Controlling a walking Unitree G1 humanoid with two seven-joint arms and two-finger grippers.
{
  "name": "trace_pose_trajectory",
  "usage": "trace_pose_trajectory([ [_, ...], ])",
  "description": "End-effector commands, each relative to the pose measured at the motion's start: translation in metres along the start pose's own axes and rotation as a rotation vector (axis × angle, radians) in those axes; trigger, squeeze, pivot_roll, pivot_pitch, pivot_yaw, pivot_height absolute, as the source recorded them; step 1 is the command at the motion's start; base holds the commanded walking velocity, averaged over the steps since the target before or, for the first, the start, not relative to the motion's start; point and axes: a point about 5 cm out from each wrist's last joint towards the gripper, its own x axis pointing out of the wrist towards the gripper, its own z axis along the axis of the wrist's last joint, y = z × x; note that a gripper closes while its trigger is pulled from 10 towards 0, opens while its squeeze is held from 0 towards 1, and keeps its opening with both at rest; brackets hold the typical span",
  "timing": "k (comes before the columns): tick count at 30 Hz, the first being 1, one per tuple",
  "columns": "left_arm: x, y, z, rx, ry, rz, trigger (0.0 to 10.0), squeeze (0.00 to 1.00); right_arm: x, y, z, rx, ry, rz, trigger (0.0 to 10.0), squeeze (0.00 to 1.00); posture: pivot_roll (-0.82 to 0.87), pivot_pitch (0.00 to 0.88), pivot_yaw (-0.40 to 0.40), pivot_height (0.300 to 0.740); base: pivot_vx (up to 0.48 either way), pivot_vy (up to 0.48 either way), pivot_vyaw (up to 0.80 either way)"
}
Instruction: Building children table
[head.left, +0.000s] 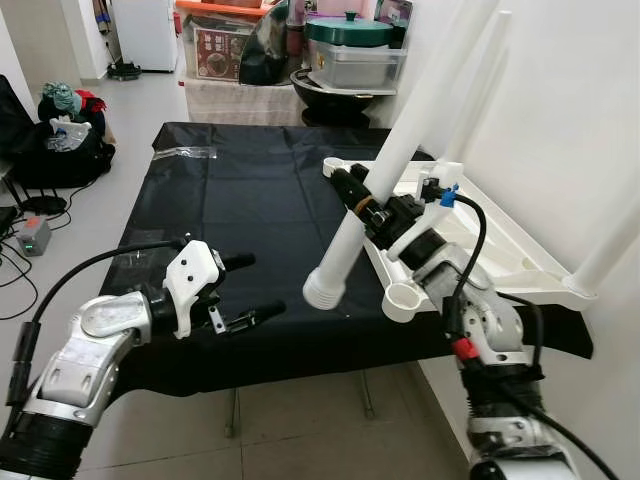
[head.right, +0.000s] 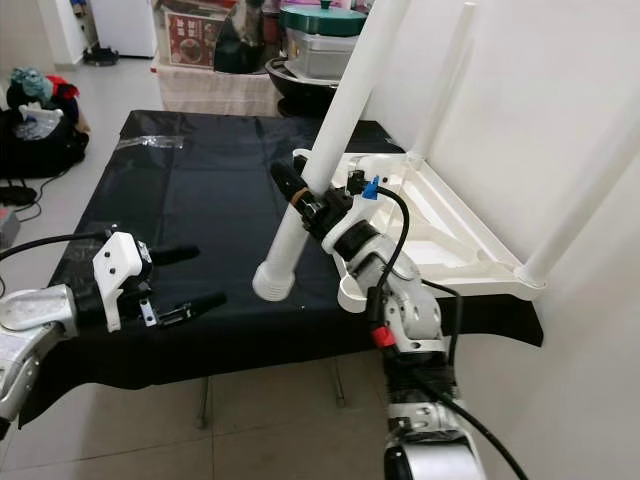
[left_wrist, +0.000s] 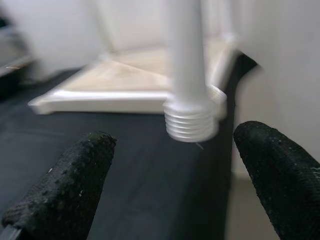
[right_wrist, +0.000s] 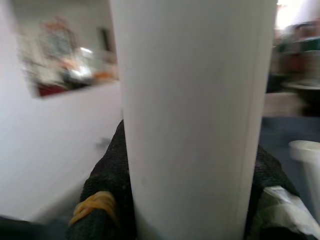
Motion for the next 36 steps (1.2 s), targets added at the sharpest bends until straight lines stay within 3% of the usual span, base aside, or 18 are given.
trace_pose_trajectory([
  [1, -0.003, 0.002, -0.005, -0.015, 0.016, 0.075, 10.0, 0.00, -0.008, -0.021, 0.012, -0.075, -0.022, -0.096, 0.0, 0.00, 0.09, 0.000, -0.102, 0.740, 0.000, 0.000, 0.00],
  [3, -0.004, 0.002, -0.011, -0.029, 0.029, 0.153, 10.0, 0.00, -0.019, -0.047, 0.023, -0.193, 0.004, -0.211, 0.0, 0.00, 0.08, 0.000, -0.098, 0.740, 0.000, 0.000, 0.00],
  [4, -0.004, 0.002, -0.011, -0.029, 0.029, 0.153, 10.0, 0.00, -0.019, -0.047, 0.023, -0.193, 0.004, -0.211, 0.0, 0.00, 0.08, 0.000, -0.098, 0.740, 0.000, 0.000, 0.00],
  [6, -0.004, 0.000, -0.015, -0.039, 0.040, 0.192, 10.0, 0.00, -0.027, -0.066, 0.032, -0.256, 0.015, -0.310, 0.0, 0.00, 0.08, 0.000, -0.100, 0.740, 0.000, 0.000, 0.00],
  [10, -0.002, -0.003, -0.020, -0.054, 0.048, 0.220, 10.0, 0.00, -0.034, -0.077, 0.033, -0.252, 0.010, -0.381, 0.0, 0.00, 0.07, 0.000, -0.094, 0.740, 0.000, 0.000, 0.00],
  [16, 0.006, -0.007, -0.020, -0.070, 0.040, 0.247, 10.0, 0.00, -0.033, -0.067, 0.021, -0.206, -0.037, -0.386, 0.0, 0.00, 0.07, 0.000, -0.093, 0.740, 0.000, 0.000, 0.00],
  [25, 0.015, -0.006, -0.016, -0.125, -0.004, 0.322, 10.0, 0.00, -0.014, -0.046, 0.006, -0.158, -0.124, -0.392, 0.0, 0.00, 0.09, 0.000, -0.093, 0.740, 0.000, 0.000, 0.00],
  [36, 0.018, 0.004, -0.015, -0.159, -0.024, 0.476, 10.0, 0.00, -0.016, -0.027, 0.013, -0.153, -0.221, -0.400, 0.0, 0.00, 0.08, 0.000, -0.085, 0.740, 0.000, 0.000, 0.00],
])
